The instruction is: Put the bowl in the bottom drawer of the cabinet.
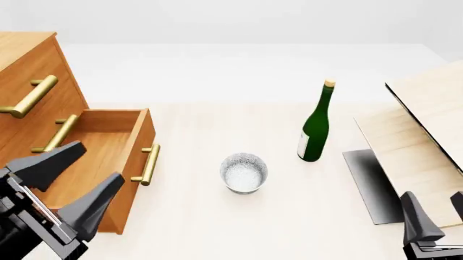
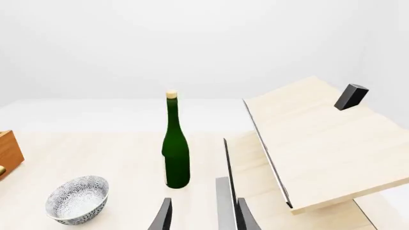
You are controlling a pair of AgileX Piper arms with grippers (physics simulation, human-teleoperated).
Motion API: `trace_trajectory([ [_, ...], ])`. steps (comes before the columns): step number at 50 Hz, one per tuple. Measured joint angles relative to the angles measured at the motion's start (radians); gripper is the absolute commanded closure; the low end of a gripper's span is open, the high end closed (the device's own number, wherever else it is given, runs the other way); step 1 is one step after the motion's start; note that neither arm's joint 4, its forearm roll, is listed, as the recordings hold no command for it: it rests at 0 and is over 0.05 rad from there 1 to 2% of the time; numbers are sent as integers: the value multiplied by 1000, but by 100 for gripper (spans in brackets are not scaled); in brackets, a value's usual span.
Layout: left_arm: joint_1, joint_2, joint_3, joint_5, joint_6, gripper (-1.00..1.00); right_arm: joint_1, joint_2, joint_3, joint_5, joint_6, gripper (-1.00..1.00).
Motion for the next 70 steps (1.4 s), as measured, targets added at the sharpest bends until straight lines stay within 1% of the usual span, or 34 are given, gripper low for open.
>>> trace_trajectory([
  [5,-28,85,-38,-41,2,-100,0,0,0,0,0,-100],
  [17,-62,255,-134,-107,-24,-100,0,1,0,-1,0,-100],
  [37,-143,462,-327,-90,-19,-100,0,1,0,-1,0,-100],
  [55,-201,649,-512,-9,29,-100,0,1,0,-1,0,-100],
  [70,-208,769,-650,108,58,-100,0,1,0,-1,0,-100],
])
